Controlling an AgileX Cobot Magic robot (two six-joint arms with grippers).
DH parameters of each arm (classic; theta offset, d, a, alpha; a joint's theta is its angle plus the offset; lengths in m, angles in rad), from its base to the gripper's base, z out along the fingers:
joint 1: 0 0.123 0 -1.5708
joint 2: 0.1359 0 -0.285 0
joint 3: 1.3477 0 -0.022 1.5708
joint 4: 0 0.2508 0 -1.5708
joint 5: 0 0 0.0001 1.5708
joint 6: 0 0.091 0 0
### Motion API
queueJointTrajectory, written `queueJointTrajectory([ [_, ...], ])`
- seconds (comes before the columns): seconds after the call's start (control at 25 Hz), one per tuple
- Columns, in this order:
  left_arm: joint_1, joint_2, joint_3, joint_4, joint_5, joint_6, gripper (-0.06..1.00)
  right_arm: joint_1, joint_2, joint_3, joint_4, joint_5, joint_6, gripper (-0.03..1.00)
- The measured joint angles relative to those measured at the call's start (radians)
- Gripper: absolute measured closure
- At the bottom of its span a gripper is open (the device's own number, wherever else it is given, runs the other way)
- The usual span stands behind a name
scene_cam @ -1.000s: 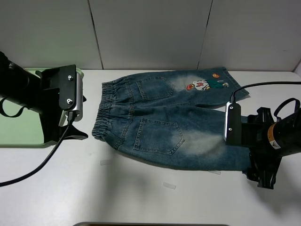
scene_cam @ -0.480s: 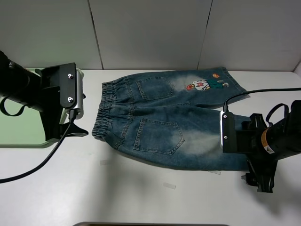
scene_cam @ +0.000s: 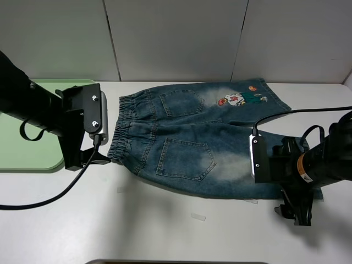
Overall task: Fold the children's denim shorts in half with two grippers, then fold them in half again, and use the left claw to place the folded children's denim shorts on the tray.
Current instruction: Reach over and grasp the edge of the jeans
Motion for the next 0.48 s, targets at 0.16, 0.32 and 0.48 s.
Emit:
queueJointTrajectory([
  [0.16,-0.026,0.051,0.000,-0.002,-0.025,0.023,0.05,-0.089,0.002,-0.008,-0.025,-0.001,0.000,0.27],
  [0.32,-0.027,0.090,0.000,-0.002,-0.058,0.039,0.05,-0.139,0.006,-0.014,-0.041,0.000,0.000,0.27],
  [0.48,-0.027,0.096,0.000,-0.002,-0.088,0.041,0.05,-0.151,0.006,-0.014,-0.069,-0.003,0.000,0.27],
])
